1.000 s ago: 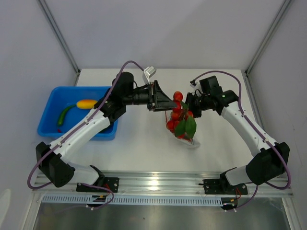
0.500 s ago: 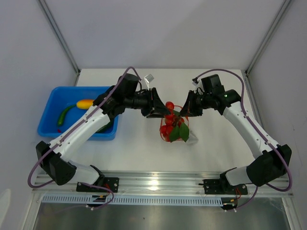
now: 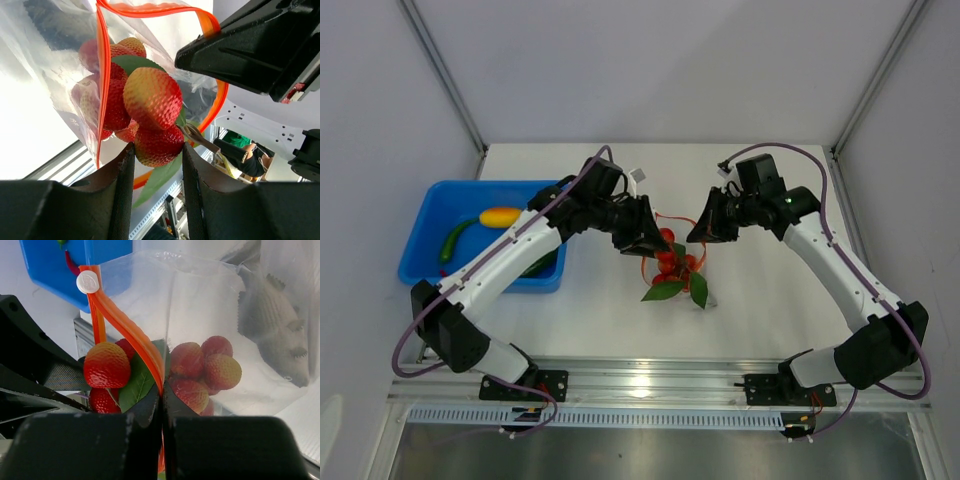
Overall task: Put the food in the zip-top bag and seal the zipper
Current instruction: Place the fake fruit in the zipper food storage bag.
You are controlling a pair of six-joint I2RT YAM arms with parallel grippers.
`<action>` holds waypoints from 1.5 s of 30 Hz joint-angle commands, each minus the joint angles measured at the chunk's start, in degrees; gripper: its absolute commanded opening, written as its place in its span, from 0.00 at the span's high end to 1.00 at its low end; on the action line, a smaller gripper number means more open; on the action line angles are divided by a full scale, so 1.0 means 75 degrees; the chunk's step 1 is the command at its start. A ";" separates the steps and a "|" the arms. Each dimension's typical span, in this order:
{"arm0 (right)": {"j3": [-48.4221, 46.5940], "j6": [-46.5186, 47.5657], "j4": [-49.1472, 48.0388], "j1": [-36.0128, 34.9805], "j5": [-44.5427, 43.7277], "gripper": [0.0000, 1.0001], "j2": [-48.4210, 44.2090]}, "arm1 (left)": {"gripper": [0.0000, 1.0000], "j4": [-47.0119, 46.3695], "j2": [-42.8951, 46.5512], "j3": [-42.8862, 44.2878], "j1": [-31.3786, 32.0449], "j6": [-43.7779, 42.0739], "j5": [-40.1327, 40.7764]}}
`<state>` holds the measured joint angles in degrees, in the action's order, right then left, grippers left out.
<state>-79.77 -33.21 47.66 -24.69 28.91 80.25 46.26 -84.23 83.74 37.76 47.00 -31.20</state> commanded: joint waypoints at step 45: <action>-0.0146 -0.0072 -0.0085 -0.0634 -0.0491 1.00 -0.0247 | 0.45 0.0769 0.0578 -0.0618 0.0380 -0.1533 0.1524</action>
<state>-79.57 -33.67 48.14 -29.17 25.08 80.25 52.38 -80.66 80.75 39.86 36.82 -20.45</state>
